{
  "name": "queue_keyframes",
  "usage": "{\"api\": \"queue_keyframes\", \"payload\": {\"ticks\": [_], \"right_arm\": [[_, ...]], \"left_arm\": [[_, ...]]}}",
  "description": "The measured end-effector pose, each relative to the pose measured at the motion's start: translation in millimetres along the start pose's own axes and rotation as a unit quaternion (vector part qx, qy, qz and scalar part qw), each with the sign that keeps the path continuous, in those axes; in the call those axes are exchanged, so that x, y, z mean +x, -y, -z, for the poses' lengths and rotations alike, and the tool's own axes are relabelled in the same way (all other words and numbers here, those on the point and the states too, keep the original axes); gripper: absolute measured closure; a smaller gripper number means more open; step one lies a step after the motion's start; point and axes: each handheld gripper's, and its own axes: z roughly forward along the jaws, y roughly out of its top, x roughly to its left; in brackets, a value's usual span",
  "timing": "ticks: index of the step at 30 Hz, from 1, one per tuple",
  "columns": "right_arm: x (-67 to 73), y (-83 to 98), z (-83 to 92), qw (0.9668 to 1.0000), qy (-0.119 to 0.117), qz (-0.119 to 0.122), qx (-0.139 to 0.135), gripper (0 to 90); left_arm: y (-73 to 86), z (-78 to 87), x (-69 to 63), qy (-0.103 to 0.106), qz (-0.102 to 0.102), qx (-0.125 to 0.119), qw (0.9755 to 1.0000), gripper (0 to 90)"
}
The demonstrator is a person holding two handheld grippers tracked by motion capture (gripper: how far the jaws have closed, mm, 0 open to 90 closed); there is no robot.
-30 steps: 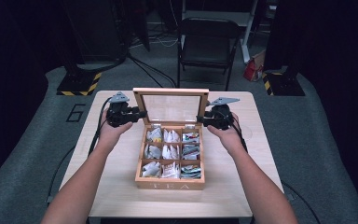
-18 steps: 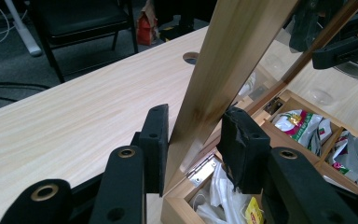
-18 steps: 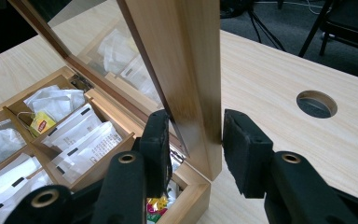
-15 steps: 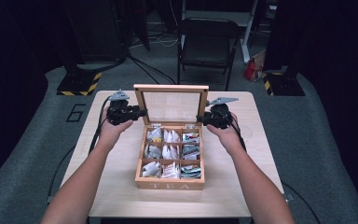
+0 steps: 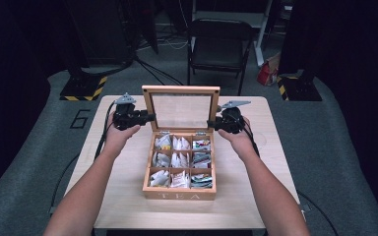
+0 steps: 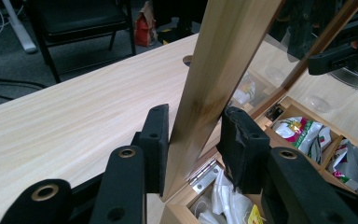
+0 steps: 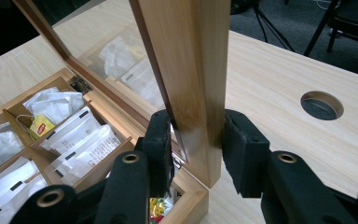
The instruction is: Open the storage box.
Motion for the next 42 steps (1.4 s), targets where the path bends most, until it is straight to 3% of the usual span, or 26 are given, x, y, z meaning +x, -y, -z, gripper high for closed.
{"api": "queue_keyframes", "payload": {"ticks": [8, 19, 34, 42], "right_arm": [[-3.5, -3.3, -3.3, 1.0, 0.004, 0.001, 0.002, 64.9], [-7.3, -4.3, -6.0, 0.9998, -0.002, -0.018, 0.003, 65.4], [-14.3, -10.2, -13.6, 0.9993, 0.002, -0.034, 0.015, 66.0], [-16.4, -11.3, -16.6, 0.9989, 0.002, -0.043, 0.018, 65.7]], "left_arm": [[2.9, 7.7, 3.5, -0.002, 0.006, -0.001, 1.0, 63.2], [11.5, 13.2, 6.0, -0.003, 0.018, -0.003, 0.9998, 63.2], [17.6, 21.1, 6.9, -0.002, 0.003, 0.008, 1.0, 63.1], [21.7, 19.3, 6.9, -0.002, 0.005, 0.013, 0.9999, 63.1]]}}
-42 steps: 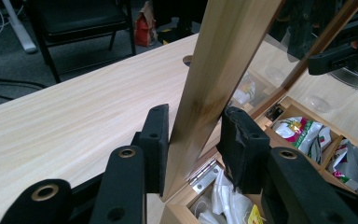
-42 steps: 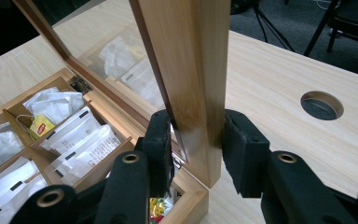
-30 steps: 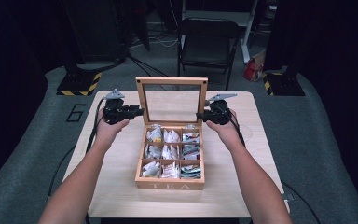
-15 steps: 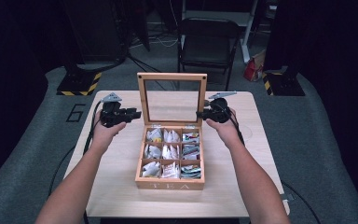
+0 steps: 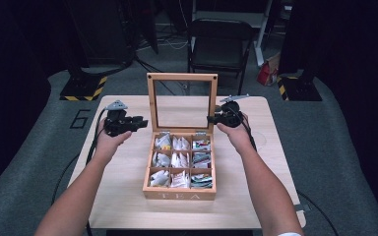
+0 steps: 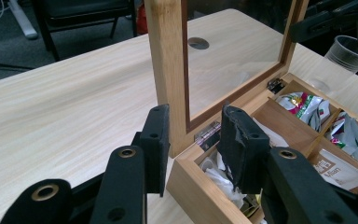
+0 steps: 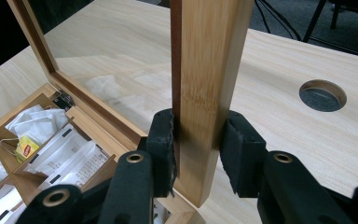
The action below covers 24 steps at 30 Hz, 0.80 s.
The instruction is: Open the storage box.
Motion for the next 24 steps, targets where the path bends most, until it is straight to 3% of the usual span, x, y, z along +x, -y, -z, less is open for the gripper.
{"api": "queue_keyframes", "payload": {"ticks": [9, 16, 24], "right_arm": [[9.0, 1.7, 3.3, 0.9994, 0.026, 0.02, 0.007, 58.2], [10.1, 7.2, 15.2, 0.9993, 0.034, 0.017, -0.001, 57.3], [23.5, 11.7, 38.7, 0.9991, 0.017, 0.036, -0.013, 56.8]], "left_arm": [[0.2, -0.1, 0.4, -0.001, 0.001, 0.002, 1.0, 62.8], [0.4, 2.9, 0.5, -0.002, 0.009, 0.001, 1.0, 59.9], [0.6, 10.4, 0.2, -0.009, 0.009, -0.003, 0.9999, 55.5]]}}
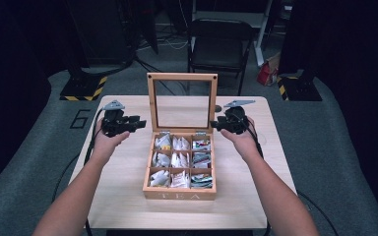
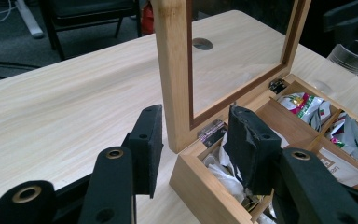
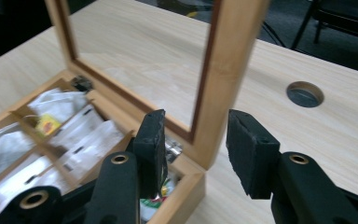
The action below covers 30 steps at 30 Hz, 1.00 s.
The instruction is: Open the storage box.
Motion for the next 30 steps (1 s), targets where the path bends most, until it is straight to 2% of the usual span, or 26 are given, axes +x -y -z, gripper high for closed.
{"api": "queue_keyframes", "payload": {"ticks": [2, 8, 16, 21, 26, 30], "right_arm": [[7.4, 2.1, 2.6, 0.9999, -0.008, 0.01, 0.003, 56.7], [24.6, 7.6, 7.7, 0.9987, -0.038, 0.034, -0.007, 56.8], [41.5, 16.2, 8.0, 0.9969, -0.062, 0.049, -0.006, 54.0], [53.6, 20.9, 7.3, 0.9954, -0.066, 0.069, 0.002, 51.4], [64.2, 21.8, 9.6, 0.9939, -0.077, 0.079, -0.01, 50.9], [74.0, 23.9, 10.9, 0.9923, -0.09, 0.085, -0.011, 58.2]], "left_arm": [[0.7, 0.8, -0.3, -0.004, 0.006, -0.002, 1.0, 54.2], [3.1, 3.3, -0.7, -0.003, 0.001, 0.003, 1.0, 53.1], [6.5, 6.2, -3.6, -0.005, 0.0, 0.0, 1.0, 52.0], [6.5, 10.4, -5.8, -0.005, -0.001, 0.002, 1.0, 52.0], [7.2, 15.3, -11.0, -0.007, -0.004, -0.001, 1.0, 50.3], [9.1, 18.1, -13.4, -0.006, -0.006, 0.0, 1.0, 49.9]]}}
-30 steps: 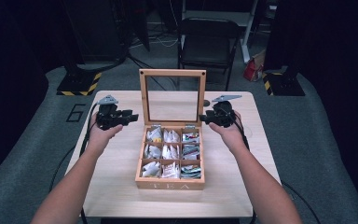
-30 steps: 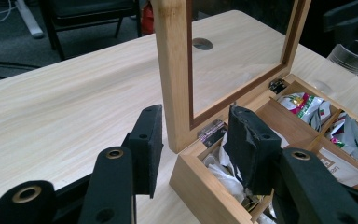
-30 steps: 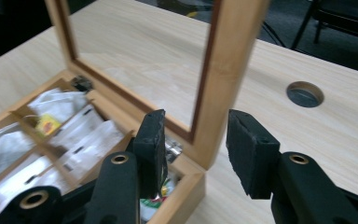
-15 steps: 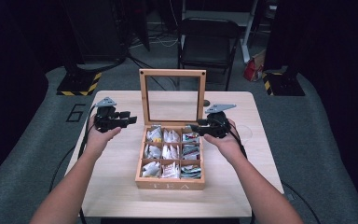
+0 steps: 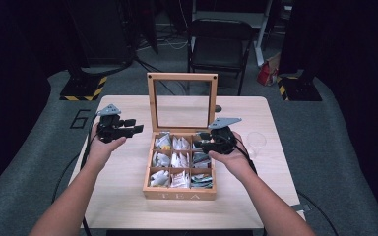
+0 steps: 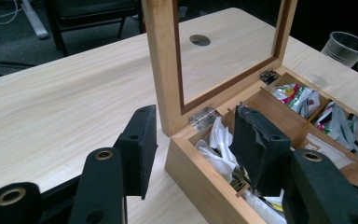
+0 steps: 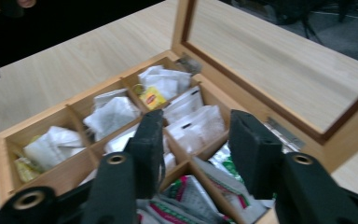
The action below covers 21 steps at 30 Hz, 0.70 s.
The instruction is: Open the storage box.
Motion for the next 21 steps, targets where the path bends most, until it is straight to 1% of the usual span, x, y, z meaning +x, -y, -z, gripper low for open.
{"api": "queue_keyframes", "payload": {"ticks": [2, 5, 7, 8, 10, 14, 15, 20, 21], "right_arm": [[4.5, 1.2, -1.2, 1.0, -0.007, 0.004, 0.001, 59.9], [12.7, 3.1, -4.4, 0.9997, -0.02, 0.012, 0.003, 60.1], [17.9, 3.3, -5.7, 0.9996, -0.024, 0.014, 0.003, 60.1], [19.3, 3.1, -6.6, 0.9994, -0.028, 0.02, 0.0, 60.1], [23.1, 2.9, -7.4, 0.9993, -0.032, 0.018, -0.001, 59.8], [29.6, 2.5, -10.5, 0.9987, -0.04, 0.031, 0.0, 59.8], [31.5, 2.5, -11.3, 0.9987, -0.042, 0.03, 0.0, 59.9], [37.0, 2.7, -15.9, 0.9977, -0.053, 0.041, 0.0, 59.9], [38.5, 3.0, -17.3, 0.9977, -0.054, 0.04, 0.001, 59.9]], "left_arm": [[1.1, 0.4, -0.5, 0.0, 0.001, 0.0, 1.0, 49.8], [2.8, 1.0, -0.5, 0.0, 0.002, 0.001, 1.0, 49.8], [3.8, 1.7, -0.4, 0.001, 0.003, 0.003, 1.0, 49.8], [4.4, 1.7, -0.4, 0.0, 0.003, 0.003, 1.0, 49.8], [5.1, 1.8, -0.5, 0.001, 0.004, 0.002, 1.0, 49.8], [5.5, 2.2, -1.2, 0.0, 0.001, 0.002, 1.0, 49.8], [5.5, 2.4, -1.5, 0.001, 0.001, 0.002, 1.0, 49.9], [5.4, 2.8, -3.6, 0.002, -0.001, 0.001, 1.0, 49.8], [5.4, 2.8, -3.7, 0.002, -0.001, 0.0, 1.0, 49.8]]}}
